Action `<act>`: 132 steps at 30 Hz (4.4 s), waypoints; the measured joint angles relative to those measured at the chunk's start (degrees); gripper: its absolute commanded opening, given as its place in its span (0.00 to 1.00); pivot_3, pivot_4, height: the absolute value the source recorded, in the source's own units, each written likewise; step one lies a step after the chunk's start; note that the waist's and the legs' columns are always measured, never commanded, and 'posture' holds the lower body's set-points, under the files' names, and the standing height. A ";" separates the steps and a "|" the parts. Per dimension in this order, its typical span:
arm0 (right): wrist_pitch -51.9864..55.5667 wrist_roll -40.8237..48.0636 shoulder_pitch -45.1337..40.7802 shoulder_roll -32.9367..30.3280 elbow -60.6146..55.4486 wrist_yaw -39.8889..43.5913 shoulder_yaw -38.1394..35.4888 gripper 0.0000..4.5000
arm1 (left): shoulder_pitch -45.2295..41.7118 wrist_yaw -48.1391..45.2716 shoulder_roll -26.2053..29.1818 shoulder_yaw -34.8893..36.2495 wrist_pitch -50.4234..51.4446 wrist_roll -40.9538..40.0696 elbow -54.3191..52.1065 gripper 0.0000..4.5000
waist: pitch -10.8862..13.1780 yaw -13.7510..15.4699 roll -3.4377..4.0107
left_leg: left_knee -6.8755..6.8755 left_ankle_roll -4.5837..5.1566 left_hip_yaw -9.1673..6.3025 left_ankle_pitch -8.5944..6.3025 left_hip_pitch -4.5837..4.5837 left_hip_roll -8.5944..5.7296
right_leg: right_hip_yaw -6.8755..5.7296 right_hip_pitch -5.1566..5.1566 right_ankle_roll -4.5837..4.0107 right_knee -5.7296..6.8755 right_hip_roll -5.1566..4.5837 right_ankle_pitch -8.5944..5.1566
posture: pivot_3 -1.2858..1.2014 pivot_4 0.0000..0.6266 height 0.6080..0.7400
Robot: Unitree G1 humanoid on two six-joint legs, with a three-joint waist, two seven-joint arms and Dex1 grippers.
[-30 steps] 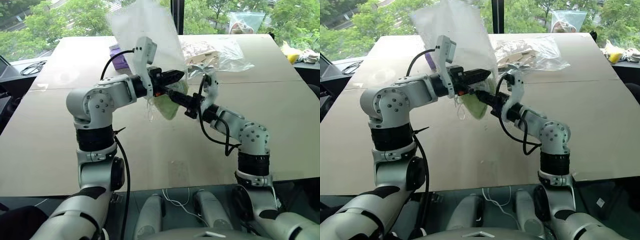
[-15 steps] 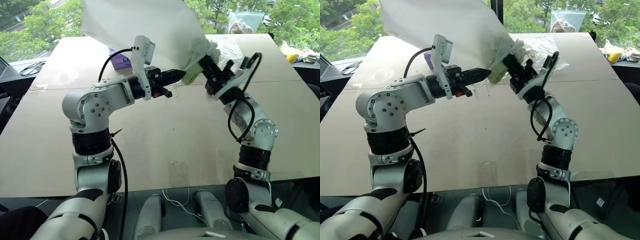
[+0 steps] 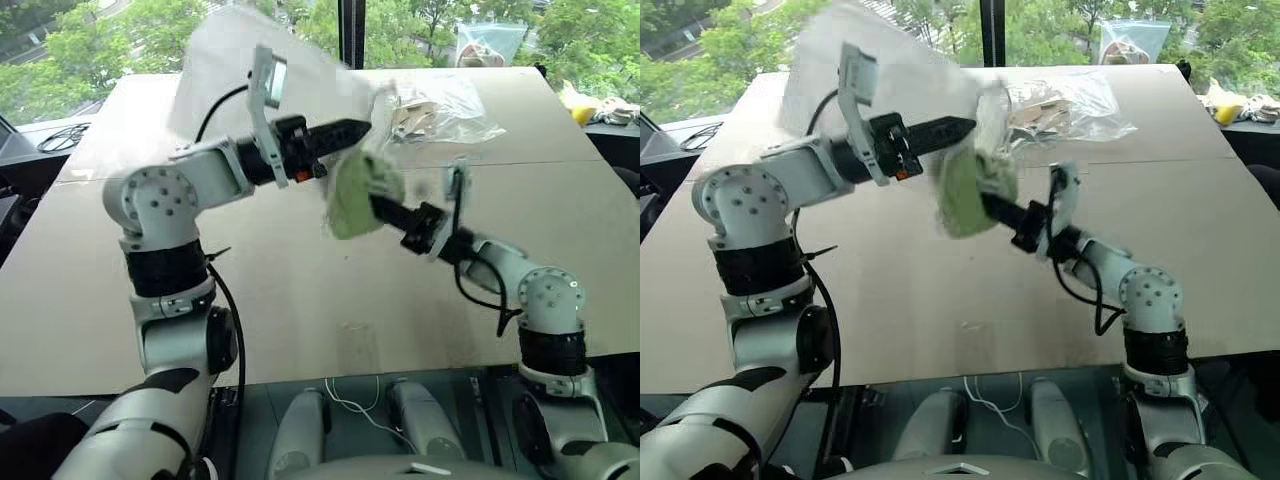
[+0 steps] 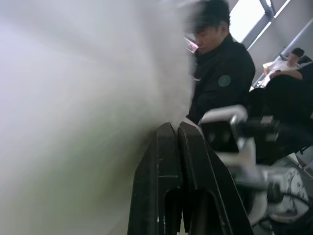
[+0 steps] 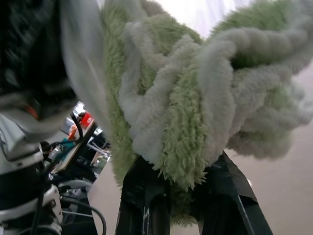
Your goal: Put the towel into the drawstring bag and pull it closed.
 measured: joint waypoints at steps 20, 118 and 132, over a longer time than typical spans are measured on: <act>-5.72 -0.01 1.12 9.14 -3.50 -6.53 2.17 0.01 | 5.25 -9.22 6.45 -8.39 -1.07 -2.99 -2.90 0.00 | 0.01 0.43 0.00 | 0.03 0.00 -0.04 0.00 -0.09 0.01 | -0.05 -0.03 -0.01 -0.02 -0.03 0.00 | 0.52 0.24 1.00; 2.68 -32.23 2.18 -11.98 -21.48 9.13 9.90 0.84 | 0.85 -1.12 -7.63 -13.59 -23.49 20.24 13.99 0.00 | 0.01 1.81 -0.05 | 0.19 0.00 -0.01 0.01 -0.11 -0.08 | -0.02 0.03 -0.01 -0.04 -0.08 0.03 | 0.52 0.24 1.00; 1.76 -2.99 4.41 0.67 -18.19 6.72 -5.08 0.02 | 0.75 -1.07 -7.78 -12.27 -23.78 19.51 12.07 0.00 | 0.00 1.91 -0.06 | 0.20 0.01 -0.05 0.01 -0.11 -0.10 | -0.05 0.08 -0.03 -0.01 -0.12 0.04 | 0.52 0.24 1.00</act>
